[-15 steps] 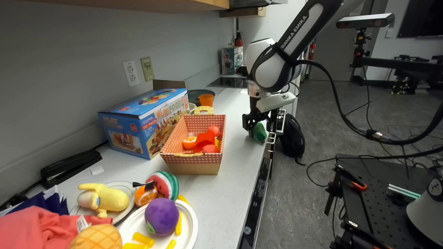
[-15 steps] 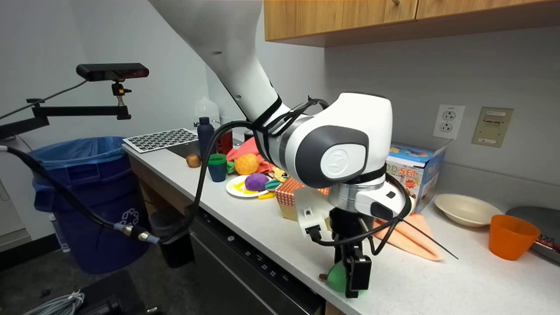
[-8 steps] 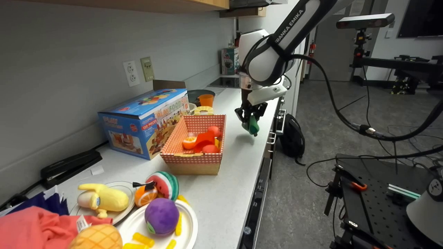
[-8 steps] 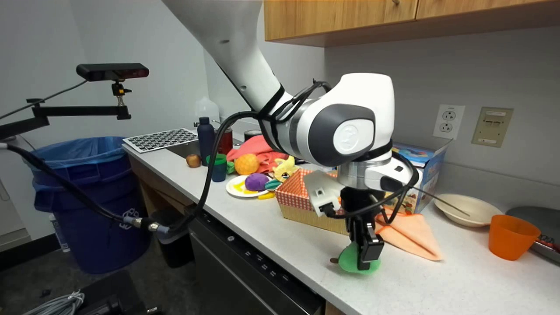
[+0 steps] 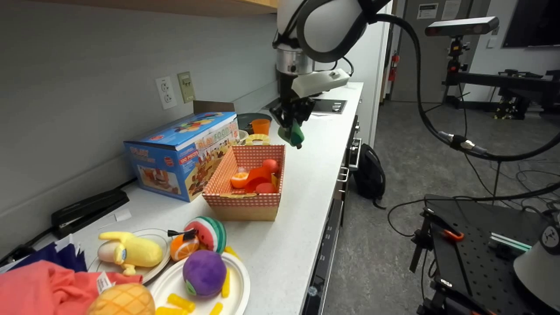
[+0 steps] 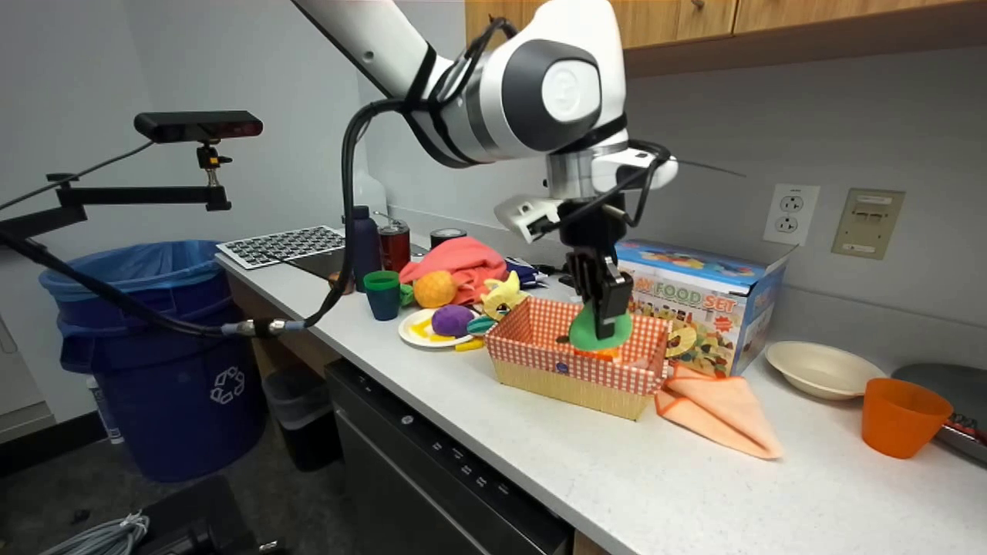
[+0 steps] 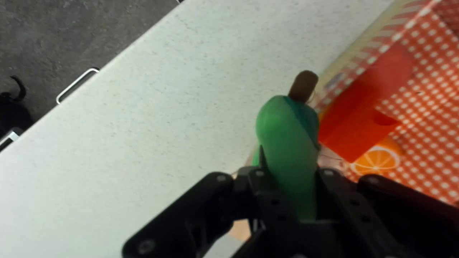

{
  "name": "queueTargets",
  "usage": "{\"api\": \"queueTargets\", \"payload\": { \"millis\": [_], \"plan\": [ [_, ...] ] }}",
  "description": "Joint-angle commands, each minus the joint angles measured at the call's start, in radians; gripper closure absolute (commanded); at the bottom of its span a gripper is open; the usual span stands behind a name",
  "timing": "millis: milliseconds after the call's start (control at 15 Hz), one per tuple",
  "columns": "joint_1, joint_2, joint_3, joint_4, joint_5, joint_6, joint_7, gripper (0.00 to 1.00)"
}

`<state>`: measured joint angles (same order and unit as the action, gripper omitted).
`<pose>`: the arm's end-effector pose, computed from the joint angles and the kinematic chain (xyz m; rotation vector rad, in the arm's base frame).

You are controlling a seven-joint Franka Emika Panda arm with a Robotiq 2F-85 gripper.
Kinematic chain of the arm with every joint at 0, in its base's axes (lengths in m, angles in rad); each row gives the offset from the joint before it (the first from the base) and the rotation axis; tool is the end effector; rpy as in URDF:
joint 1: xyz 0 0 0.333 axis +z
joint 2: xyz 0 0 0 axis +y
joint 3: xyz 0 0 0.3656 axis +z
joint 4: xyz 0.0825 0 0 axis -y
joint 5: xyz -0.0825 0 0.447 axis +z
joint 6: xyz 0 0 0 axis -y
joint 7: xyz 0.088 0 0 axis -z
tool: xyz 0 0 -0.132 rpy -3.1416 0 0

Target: Pick the green object and put in the basket

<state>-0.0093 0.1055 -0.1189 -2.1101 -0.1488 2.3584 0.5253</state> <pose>0.6278 -0.0847 0.3678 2.9215 -0.8305 0.2505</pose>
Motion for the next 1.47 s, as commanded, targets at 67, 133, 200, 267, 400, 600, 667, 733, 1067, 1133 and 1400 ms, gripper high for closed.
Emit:
{"api": "queueTargets", "payload": {
  "millis": [67,133,200,267,400,600,667,733,1067,1133,1400],
  "plan": [
    [0.034,0.035,0.074,0.044,0.046,0.027,-0.017,0.95],
    [0.038,0.059,0.082,0.043,0.045,0.055,-0.014,0.95],
    [0.040,0.080,0.088,0.043,0.047,0.078,-0.025,0.95],
    [0.038,0.109,0.090,0.042,0.048,0.107,-0.036,0.95],
    [0.036,0.158,0.087,0.044,0.065,0.145,-0.054,0.95],
    [0.036,0.229,0.086,0.054,0.107,0.195,-0.088,0.95],
    [0.037,0.247,0.089,0.059,0.122,0.207,-0.102,0.95],
    [0.038,0.260,0.091,0.067,0.138,0.219,-0.115,0.95],
    [0.036,0.282,0.112,0.092,0.205,0.224,-0.171,0.95],
    [0.036,0.285,0.118,0.097,0.223,0.225,-0.178,0.95],
    [0.040,0.288,0.143,0.107,0.285,0.220,-0.210,0.70]
  ]
}}
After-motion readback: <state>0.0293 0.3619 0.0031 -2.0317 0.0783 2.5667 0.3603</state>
